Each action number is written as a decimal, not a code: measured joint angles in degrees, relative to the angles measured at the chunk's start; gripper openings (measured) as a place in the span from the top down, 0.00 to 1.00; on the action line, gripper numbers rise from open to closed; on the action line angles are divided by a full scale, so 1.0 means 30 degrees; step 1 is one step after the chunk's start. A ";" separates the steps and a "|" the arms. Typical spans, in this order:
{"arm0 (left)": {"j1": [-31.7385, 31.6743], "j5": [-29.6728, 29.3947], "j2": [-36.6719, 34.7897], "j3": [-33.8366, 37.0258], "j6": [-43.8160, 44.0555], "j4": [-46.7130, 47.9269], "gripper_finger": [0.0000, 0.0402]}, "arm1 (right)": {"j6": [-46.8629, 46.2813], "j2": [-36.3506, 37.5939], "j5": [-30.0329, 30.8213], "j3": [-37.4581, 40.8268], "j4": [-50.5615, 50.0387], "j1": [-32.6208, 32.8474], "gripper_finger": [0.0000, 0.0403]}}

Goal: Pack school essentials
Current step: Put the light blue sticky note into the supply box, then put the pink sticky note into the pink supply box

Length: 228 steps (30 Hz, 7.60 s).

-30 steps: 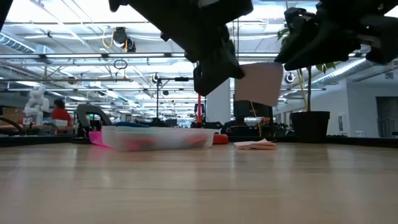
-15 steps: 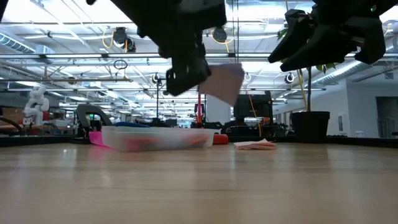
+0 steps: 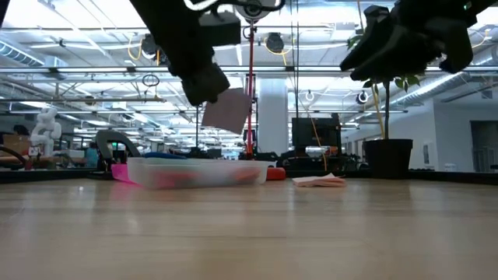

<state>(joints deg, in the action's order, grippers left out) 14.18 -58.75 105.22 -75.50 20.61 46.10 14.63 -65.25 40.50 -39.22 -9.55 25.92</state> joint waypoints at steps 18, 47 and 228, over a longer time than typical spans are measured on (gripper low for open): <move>-0.1933 0.0846 0.1694 0.0034 0.1174 -0.1428 0.98 | -0.0655 0.1734 -0.0018 0.0000 -0.1249 0.0018 0.54; -0.3075 0.4994 0.1687 0.0959 0.2625 -0.2082 0.70 | -0.0653 0.1827 -0.0018 0.0000 -0.1367 0.0018 0.54; -0.4634 1.3905 0.3982 -0.2654 -0.7295 -1.2588 0.94 | 0.5341 -0.6930 -0.9023 0.7759 1.4844 -0.9155 0.78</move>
<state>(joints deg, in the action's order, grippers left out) 0.27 -17.04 117.16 -83.46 -1.28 8.34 30.65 -86.04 13.43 -15.94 34.98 -1.54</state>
